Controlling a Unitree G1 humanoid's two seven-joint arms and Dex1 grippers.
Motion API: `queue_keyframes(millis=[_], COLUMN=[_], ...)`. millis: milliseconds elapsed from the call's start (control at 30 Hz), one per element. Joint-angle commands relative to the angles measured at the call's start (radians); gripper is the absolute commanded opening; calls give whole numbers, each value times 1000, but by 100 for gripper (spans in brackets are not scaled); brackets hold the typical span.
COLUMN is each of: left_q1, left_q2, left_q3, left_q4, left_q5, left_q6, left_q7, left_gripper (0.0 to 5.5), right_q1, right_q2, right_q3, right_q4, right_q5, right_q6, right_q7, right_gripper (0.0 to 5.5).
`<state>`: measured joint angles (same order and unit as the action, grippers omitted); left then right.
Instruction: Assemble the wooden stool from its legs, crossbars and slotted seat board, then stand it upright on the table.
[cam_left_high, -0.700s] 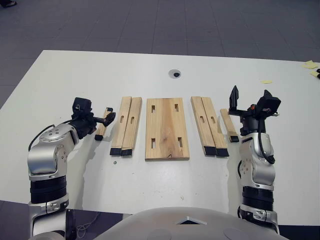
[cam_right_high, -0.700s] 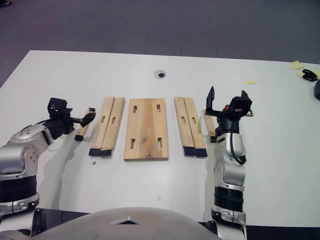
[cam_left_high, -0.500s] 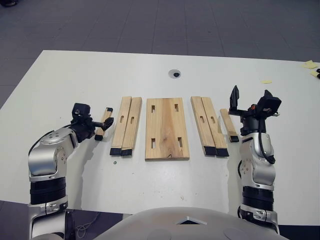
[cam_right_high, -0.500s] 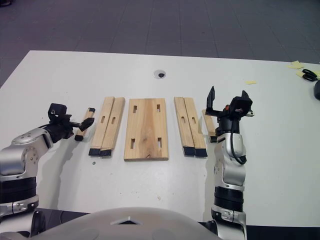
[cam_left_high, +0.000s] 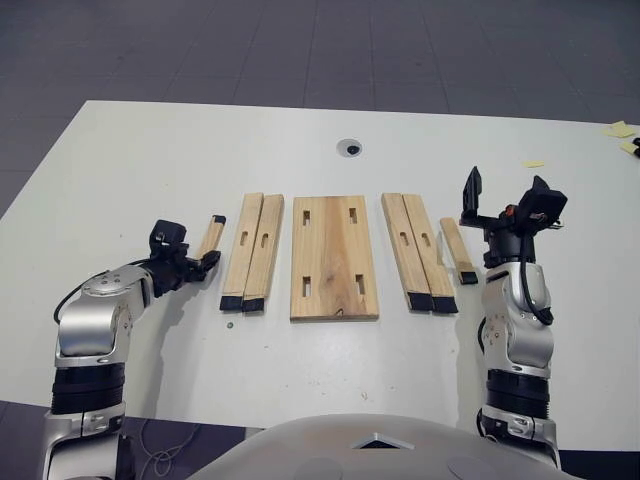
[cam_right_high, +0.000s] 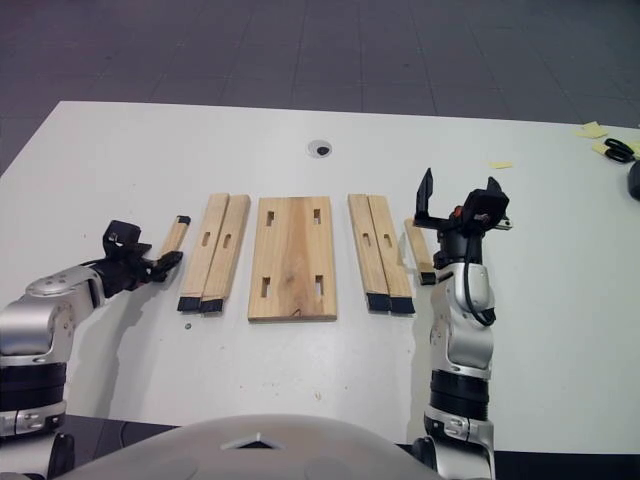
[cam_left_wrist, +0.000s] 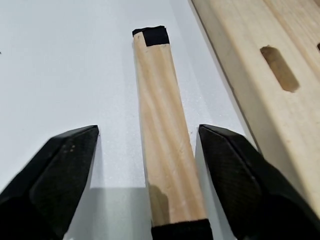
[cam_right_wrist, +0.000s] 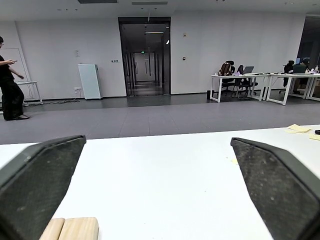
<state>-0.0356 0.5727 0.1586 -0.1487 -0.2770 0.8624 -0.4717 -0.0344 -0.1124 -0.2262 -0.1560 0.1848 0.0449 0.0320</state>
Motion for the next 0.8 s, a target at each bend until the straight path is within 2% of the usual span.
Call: queue_keyframes(millis=[33, 367, 600, 700, 800], left_q1=[45, 11, -79, -209, -356], left_q2=[16, 7, -37, -64, -97], left_q3=[-43, -81, -57, 4, 11], left_q4=[28, 21, 26, 18, -8], left_q5=[15, 20, 59, 74, 14], left_q6=[12, -17, -202, -357, -413], left_q7=[-20, -13, 47, 113, 90], left_gripper=[296, 133, 128, 128, 128], right_q1=[-25, -49, -70, -121, -187], right_q2=[-6, -2, -3, -3, 39], right_q3=[-8, -5, -8, -22, -63], right_q4=[12, 35, 41, 16, -91], right_q5=[0, -5, 13, 127, 519], right_q6=[7, -2, 8, 90, 297], right_q7=[-6, -12, -4, 42, 101], right_gripper=[540, 540, 540, 540, 540])
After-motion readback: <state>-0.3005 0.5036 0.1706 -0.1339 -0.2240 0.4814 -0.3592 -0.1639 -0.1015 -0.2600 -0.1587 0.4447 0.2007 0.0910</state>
